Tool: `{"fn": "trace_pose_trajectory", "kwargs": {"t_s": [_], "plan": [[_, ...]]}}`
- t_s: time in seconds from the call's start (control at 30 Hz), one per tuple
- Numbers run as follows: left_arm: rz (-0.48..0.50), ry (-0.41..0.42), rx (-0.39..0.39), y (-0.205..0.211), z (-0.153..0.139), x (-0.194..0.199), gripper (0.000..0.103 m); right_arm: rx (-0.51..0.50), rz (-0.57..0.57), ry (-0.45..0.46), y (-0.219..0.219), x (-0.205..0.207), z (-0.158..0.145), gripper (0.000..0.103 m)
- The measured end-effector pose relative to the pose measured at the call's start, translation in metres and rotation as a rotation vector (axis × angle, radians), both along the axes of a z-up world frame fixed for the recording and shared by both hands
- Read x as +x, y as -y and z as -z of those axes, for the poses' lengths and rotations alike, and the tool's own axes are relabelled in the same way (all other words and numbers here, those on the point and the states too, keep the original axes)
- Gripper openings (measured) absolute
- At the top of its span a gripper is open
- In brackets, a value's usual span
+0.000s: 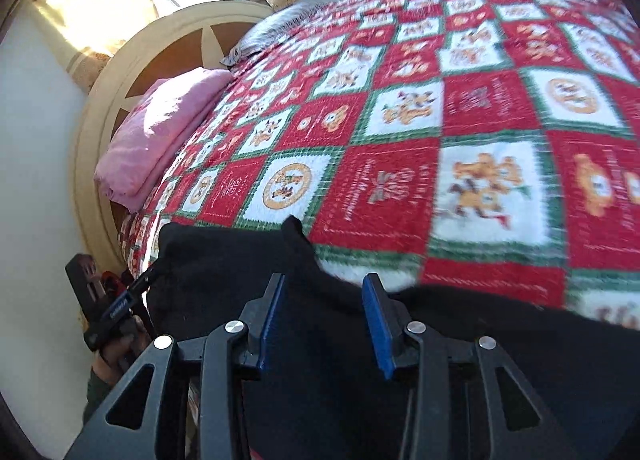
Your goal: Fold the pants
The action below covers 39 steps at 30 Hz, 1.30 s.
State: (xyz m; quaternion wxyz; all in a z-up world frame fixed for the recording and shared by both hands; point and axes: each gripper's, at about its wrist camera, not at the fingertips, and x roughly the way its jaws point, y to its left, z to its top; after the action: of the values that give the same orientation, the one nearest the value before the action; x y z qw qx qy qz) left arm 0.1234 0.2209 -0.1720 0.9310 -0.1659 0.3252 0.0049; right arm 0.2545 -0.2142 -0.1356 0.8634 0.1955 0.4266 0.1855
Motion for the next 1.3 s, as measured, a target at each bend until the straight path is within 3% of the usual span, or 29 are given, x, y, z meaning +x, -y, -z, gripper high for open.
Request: {"fn": "trace_pose_trajectory", "kwargs": {"t_s": [0.1,0.23,0.33,0.43,0.53,0.6,0.7,0.73,0.87,0.93,1.03,1.17,1.3], "plan": [[-0.015,-0.022,0.096,0.011,-0.001,0.002,0.065,0.007,0.038,0.037,0.029,-0.030,-0.010,0.042],[-0.031,-0.030,0.057,-0.001,-0.005,0.003,0.055,0.025,0.106,0.069,0.070,-0.067,-0.016,0.047],[-0.018,-0.012,0.123,0.010,-0.016,-0.001,0.045,0.024,0.157,0.073,0.095,-0.089,-0.014,0.047],[-0.009,-0.046,0.188,0.017,-0.014,0.009,0.047,0.017,0.206,0.076,0.111,-0.102,-0.008,0.047],[-0.046,-0.047,0.081,-0.003,-0.004,0.010,0.070,0.023,0.234,0.077,0.118,-0.105,-0.007,0.047],[-0.054,-0.024,0.025,-0.012,-0.001,0.006,0.072,0.025,0.228,0.081,0.117,-0.106,-0.008,0.047],[-0.029,-0.032,0.050,-0.006,0.001,0.008,0.072,0.001,0.212,0.089,0.110,-0.106,-0.008,0.047],[-0.018,-0.035,0.043,-0.007,0.001,0.009,0.069,0.000,0.208,0.083,0.107,-0.104,-0.006,0.047],[0.025,-0.011,0.045,-0.004,-0.010,0.005,0.027,0.000,0.211,0.080,0.104,-0.105,-0.001,0.047],[0.016,0.012,0.033,-0.003,-0.015,0.003,0.023,-0.004,0.225,0.095,0.106,-0.108,-0.003,0.047],[-0.013,0.025,-0.062,-0.015,-0.014,0.003,0.022,0.000,0.254,0.124,0.109,-0.114,-0.008,0.047],[-0.042,0.035,-0.117,-0.028,-0.013,0.002,0.022,0.004,0.279,0.147,0.112,-0.121,-0.013,0.047],[-0.075,0.042,-0.109,-0.039,-0.018,0.000,0.021,-0.005,0.290,0.158,0.114,-0.123,-0.016,0.047]]}}
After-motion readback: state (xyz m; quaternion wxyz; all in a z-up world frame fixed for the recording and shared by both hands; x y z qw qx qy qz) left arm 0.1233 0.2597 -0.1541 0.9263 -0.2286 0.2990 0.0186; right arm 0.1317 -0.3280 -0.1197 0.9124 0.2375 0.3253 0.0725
